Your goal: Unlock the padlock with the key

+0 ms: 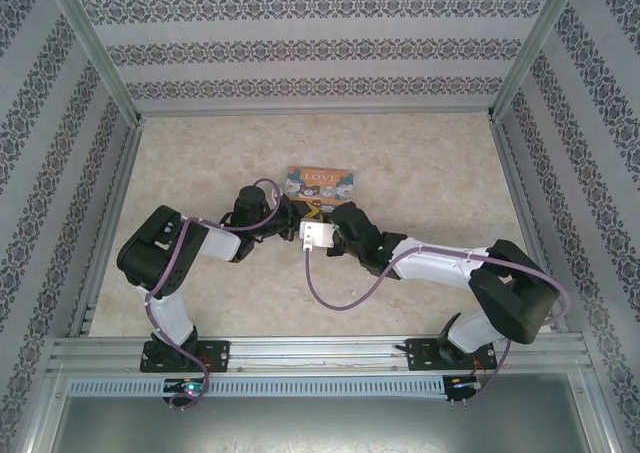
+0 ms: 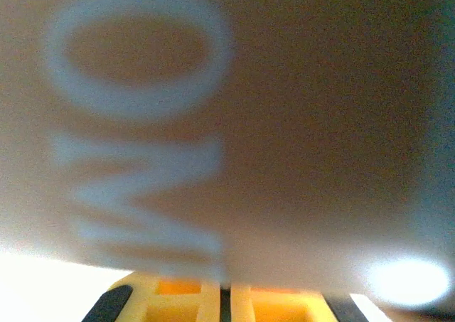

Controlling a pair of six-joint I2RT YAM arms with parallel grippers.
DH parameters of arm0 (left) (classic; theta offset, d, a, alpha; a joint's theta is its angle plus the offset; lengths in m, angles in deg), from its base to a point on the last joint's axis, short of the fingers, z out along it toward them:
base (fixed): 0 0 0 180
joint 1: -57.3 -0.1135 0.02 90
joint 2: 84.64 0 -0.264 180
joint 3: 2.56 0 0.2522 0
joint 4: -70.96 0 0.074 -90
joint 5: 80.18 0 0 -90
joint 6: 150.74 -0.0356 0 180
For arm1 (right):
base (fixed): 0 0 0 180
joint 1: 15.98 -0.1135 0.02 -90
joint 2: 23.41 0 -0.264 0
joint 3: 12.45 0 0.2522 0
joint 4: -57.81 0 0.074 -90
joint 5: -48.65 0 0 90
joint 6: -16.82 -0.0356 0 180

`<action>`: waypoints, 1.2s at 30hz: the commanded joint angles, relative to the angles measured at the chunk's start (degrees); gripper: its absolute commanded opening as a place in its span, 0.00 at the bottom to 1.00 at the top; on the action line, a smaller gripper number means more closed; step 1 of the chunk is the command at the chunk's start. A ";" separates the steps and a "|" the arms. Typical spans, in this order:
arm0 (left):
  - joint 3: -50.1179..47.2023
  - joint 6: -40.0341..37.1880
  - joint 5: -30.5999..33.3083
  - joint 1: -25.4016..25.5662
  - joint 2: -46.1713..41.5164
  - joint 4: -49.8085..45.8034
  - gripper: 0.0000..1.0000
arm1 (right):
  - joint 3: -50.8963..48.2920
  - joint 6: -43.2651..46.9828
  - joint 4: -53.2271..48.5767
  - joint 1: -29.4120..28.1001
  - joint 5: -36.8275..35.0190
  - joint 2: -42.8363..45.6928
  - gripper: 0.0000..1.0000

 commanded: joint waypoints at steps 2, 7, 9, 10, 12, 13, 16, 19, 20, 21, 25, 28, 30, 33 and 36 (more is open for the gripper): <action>1.19 0.69 0.02 1.17 -0.65 3.84 0.04 | 1.15 -1.68 1.54 0.36 -0.09 -0.83 0.19; 1.29 0.78 -0.02 1.18 -0.52 3.92 0.04 | 1.15 -2.17 2.07 0.42 -0.37 -1.18 0.17; 1.29 0.78 -0.11 1.29 -0.35 4.05 0.04 | 1.15 -2.62 2.43 0.50 -0.54 -1.38 0.17; 1.27 0.82 -0.11 1.28 -0.28 4.04 0.04 | 1.23 -2.93 2.67 0.45 -0.61 -1.43 0.16; 1.29 0.82 -0.11 1.38 -0.25 4.13 0.04 | 1.33 -3.40 2.96 0.46 -0.56 -1.65 0.15; 1.29 0.78 -0.07 1.36 -0.24 4.13 0.04 | 1.41 -3.66 3.04 0.44 -0.62 -1.77 0.14; 1.29 0.83 -0.10 1.35 -0.21 4.23 0.04 | 1.51 -4.22 3.21 0.46 -0.63 -2.00 0.13; 1.16 1.00 -0.11 1.42 0.04 4.50 0.04 | 1.51 -4.80 3.39 0.44 -0.72 -2.05 0.10; 1.07 1.05 -0.11 1.36 0.09 4.69 0.04 | 1.51 -5.08 3.44 0.39 -0.76 -2.05 0.09; 1.03 1.12 -0.05 1.35 0.21 4.87 0.04 | 1.51 -5.37 3.44 0.41 -0.81 -2.08 0.07; 0.94 1.50 -0.10 1.38 0.51 5.49 0.04 | 1.51 -7.52 3.88 0.37 -1.07 -2.05 0.00; 1.00 1.49 0.02 1.39 0.51 5.49 0.04 | 1.42 -10.42 4.74 0.33 -1.07 -1.90 0.00; 1.02 1.46 0.02 1.36 0.62 5.39 0.04 | 1.35 -12.79 5.51 0.37 -1.29 -1.87 0.00; 1.01 1.39 -0.02 1.41 0.75 5.34 0.04 | 1.16 -17.69 7.42 0.37 -2.10 -1.96 0.00; 1.02 1.39 0.03 1.43 0.89 5.36 0.04 | 0.73 -23.40 9.88 0.21 -2.42 -2.18 0.00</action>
